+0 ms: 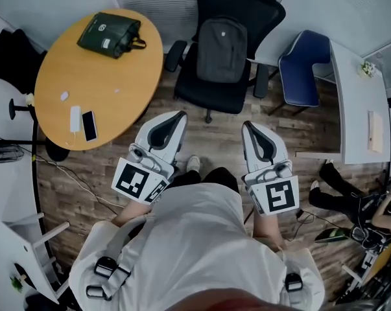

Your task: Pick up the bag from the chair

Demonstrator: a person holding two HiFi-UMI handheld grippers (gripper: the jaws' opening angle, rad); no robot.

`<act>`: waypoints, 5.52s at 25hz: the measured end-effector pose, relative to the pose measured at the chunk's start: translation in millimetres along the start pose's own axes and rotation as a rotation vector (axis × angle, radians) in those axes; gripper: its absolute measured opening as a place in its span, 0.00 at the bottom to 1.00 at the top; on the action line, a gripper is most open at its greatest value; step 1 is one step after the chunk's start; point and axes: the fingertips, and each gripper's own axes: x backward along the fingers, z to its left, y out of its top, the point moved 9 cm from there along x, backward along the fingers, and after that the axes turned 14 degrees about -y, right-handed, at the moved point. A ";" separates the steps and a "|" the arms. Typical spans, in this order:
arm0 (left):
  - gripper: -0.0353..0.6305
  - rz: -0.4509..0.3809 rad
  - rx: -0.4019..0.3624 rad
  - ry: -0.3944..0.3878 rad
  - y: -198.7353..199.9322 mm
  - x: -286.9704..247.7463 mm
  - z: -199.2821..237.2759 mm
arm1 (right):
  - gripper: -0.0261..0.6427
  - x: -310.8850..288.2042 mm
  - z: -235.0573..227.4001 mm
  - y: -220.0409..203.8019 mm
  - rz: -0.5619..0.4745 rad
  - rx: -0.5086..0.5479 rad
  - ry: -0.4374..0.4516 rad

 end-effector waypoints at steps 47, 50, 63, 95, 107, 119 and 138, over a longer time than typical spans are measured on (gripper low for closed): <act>0.06 0.027 -0.021 -0.034 -6.4 -268.4 119.2 | 0.04 -182.0 -230.0 -23.6 -0.012 -0.005 -0.019; 0.06 0.033 -0.017 -0.030 -7.5 -292.9 126.3 | 0.04 -194.5 -252.5 -26.1 -0.005 -0.007 -0.020; 0.06 0.053 0.009 -0.004 -30.4 -370.4 138.4 | 0.04 -226.5 -324.3 -52.8 0.022 -0.019 -0.004; 0.06 0.145 0.054 0.003 -60.3 -346.9 282.8 | 0.05 -355.3 -269.2 -61.8 0.104 -0.016 -0.038; 0.15 0.251 0.109 0.036 -134.9 -335.8 339.4 | 0.12 -395.6 -258.8 -128.7 0.206 0.001 -0.020; 0.21 0.346 0.198 0.076 -226.6 -332.8 389.7 | 0.21 -437.5 -267.1 -219.0 0.316 0.020 -0.021; 0.24 0.479 0.294 0.146 -360.1 -335.0 447.3 | 0.27 -496.9 -276.0 -353.6 0.447 0.062 -0.026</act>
